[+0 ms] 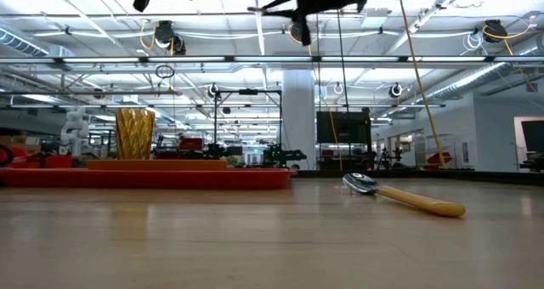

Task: Pick and place plate/cup/fork/spoon on tray
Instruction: Put the pink fork on the red serving tray to the right of the orange plate

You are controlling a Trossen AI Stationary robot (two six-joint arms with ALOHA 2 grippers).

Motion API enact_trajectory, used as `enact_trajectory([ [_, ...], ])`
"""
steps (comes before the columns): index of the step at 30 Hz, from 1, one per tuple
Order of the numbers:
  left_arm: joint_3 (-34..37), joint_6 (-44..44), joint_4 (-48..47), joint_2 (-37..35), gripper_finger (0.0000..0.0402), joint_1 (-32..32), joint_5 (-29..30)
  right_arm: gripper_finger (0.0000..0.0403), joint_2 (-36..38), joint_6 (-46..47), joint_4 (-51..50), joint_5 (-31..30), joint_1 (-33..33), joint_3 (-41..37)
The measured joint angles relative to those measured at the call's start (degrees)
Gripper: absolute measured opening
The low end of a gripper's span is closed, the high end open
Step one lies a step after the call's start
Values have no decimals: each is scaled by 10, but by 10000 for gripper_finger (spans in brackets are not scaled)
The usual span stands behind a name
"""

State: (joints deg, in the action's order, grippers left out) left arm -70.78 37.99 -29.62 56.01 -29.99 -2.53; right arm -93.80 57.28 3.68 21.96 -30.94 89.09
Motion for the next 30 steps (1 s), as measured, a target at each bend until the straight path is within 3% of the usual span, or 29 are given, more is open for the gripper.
enact_trajectory([
  [5, 0, -1, -19, 2, 146, -4, -36, 11, -56, 23, -35, 38, 12, 9],
  [11, 0, -3, -24, 1, 117, -2, -36, 12, -114, 5, -82, 54, 25, 9],
  [30, 0, -2, -24, 0, 113, -2, -51, 14, -240, -11, -87, 50, 52, 9],
])
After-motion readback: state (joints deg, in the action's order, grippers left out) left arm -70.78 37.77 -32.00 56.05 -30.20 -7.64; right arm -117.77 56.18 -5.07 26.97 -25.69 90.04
